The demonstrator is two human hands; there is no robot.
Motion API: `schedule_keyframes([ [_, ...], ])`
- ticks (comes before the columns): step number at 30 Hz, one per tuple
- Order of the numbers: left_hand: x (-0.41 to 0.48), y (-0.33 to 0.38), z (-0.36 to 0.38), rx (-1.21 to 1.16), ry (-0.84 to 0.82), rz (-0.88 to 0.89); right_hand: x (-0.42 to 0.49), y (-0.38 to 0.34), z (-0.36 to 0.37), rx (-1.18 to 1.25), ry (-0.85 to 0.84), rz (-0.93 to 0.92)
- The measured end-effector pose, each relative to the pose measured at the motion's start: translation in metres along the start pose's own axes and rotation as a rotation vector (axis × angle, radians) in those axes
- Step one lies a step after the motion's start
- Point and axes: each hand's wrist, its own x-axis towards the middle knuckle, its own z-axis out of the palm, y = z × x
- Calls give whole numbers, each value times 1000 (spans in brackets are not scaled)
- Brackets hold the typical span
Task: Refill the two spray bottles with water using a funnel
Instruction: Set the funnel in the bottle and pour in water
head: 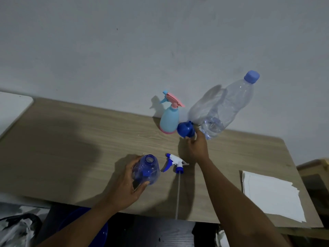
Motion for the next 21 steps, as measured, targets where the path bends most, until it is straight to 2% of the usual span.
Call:
schedule_keyframes([
  [8, -1, -8, 4, -7, -16, -26, 51, 12, 15, -112, -66, 68],
  [12, -1, -6, 5, -22, 4, -28, 27, 15, 15, -65, -32, 85],
  [17, -2, -8, 5, -6, 6, 3, -22, 22, 13, -92, -150, -1],
  [21, -1, -8, 5, -5, 22, 8, -29, 23, -3, -61, -170, -36],
])
